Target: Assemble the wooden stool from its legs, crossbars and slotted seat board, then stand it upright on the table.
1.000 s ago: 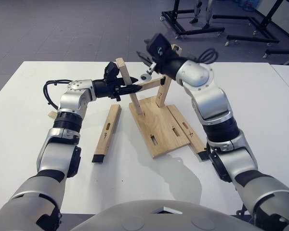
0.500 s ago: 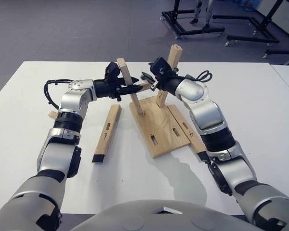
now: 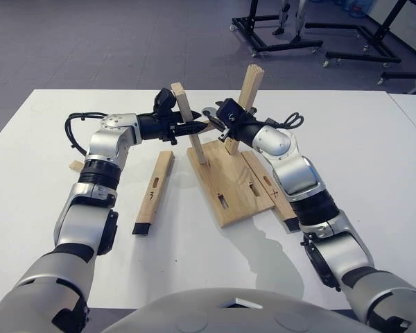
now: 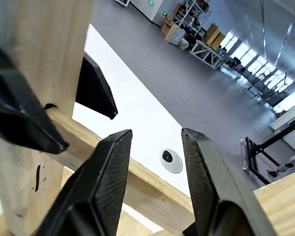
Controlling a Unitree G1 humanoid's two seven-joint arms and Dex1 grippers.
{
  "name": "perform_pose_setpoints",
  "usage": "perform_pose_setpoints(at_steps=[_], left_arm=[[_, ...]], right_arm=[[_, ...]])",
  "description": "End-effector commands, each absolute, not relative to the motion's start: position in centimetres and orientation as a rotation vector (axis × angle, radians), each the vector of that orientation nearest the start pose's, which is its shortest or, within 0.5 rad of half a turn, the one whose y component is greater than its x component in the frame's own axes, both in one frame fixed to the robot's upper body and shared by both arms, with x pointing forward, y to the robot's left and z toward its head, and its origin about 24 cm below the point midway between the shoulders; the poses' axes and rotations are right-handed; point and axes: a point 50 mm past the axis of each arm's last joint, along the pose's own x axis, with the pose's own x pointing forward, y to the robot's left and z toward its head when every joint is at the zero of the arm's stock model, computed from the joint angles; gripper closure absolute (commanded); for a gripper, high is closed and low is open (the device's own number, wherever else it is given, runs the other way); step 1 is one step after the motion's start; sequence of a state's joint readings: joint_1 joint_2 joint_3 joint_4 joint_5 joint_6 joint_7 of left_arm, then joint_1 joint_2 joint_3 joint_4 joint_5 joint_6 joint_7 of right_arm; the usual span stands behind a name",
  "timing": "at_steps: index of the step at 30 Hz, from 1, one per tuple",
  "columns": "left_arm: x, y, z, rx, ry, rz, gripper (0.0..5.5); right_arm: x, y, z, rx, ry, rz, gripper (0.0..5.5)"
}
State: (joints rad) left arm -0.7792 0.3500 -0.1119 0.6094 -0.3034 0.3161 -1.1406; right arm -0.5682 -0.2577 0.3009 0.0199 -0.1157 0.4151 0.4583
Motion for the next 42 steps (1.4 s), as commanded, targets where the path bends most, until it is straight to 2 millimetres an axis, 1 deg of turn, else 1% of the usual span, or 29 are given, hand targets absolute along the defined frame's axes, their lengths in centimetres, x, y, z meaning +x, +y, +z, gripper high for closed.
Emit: perform_pose_setpoints(at_steps=[1, 3, 4, 5, 7, 8, 11, 14, 18, 20, 24, 27, 30, 33, 35, 38, 42], left_arm=[[34.7, 13.2, 10.1, 0.072, 0.399, -1.194, 3.48], [34.6, 12.9, 9.7, 0.107, 0.444, -1.203, 3.48], [34.5, 12.7, 9.5, 0.138, 0.459, -1.206, 3.48], [34.5, 12.6, 9.3, 0.178, 0.471, -1.204, 3.48], [34.2, 12.5, 8.8, 0.292, 0.482, -1.207, 3.48], [34.1, 12.4, 8.7, 0.312, 0.488, -1.207, 3.48], [33.9, 12.4, 7.6, 0.283, 0.545, -1.172, 3.48], [33.3, 12.6, 6.6, 0.142, 0.596, -1.159, 3.48], [32.8, 13.4, 6.0, -0.12, 0.624, -1.111, 3.48], [32.6, 13.7, 5.6, -0.154, 0.638, -1.094, 3.48], [32.0, 14.0, 4.4, -0.041, 0.672, -1.089, 3.48], [31.7, 14.1, 3.8, 0.101, 0.667, -1.094, 3.48], [31.6, 14.2, 3.6, 0.257, 0.632, -1.112, 3.48], [31.6, 14.0, 3.9, 0.332, 0.58, -1.144, 3.48], [31.5, 14.0, 3.7, 0.316, 0.576, -1.144, 3.48], [31.5, 14.0, 3.6, 0.221, 0.596, -1.131, 3.48], [31.6, 13.8, 4.2, 0.103, 0.605, -1.135, 3.48]], right_arm=[[32.5, -7.4, 18.6, -0.396, -0.101, 0.705, 3.65], [32.5, -7.2, 21.3, -0.341, -0.154, 0.707, 3.65], [32.4, -7.2, 22.2, -0.32, -0.169, 0.707, 3.65], [32.4, -7.2, 22.9, -0.301, -0.181, 0.704, 3.65], [32.4, -7.2, 23.5, -0.274, -0.185, 0.698, 3.65], [32.4, -7.2, 23.6, -0.266, -0.183, 0.694, 3.65], [32.5, -7.4, 23.3, -0.252, -0.166, 0.679, 3.65], [32.6, -7.5, 23.0, -0.248, -0.154, 0.67, 3.65], [32.6, -7.6, 22.8, -0.254, -0.145, 0.671, 3.65], [32.6, -7.6, 22.7, -0.257, -0.143, 0.672, 3.65], [32.6, -7.7, 22.7, -0.261, -0.143, 0.672, 3.65], [32.5, -7.8, 22.6, -0.264, -0.142, 0.668, 3.65], [32.5, -7.9, 22.6, -0.263, -0.142, 0.662, 3.65], [32.5, -7.9, 22.6, -0.262, -0.143, 0.659, 3.65], [32.5, -7.9, 22.6, -0.261, -0.143, 0.658, 3.65], [32.5, -8.0, 22.5, -0.257, -0.14, 0.657, 3.65], [32.6, -7.9, 22.6, -0.254, -0.139, 0.658, 3.65]])
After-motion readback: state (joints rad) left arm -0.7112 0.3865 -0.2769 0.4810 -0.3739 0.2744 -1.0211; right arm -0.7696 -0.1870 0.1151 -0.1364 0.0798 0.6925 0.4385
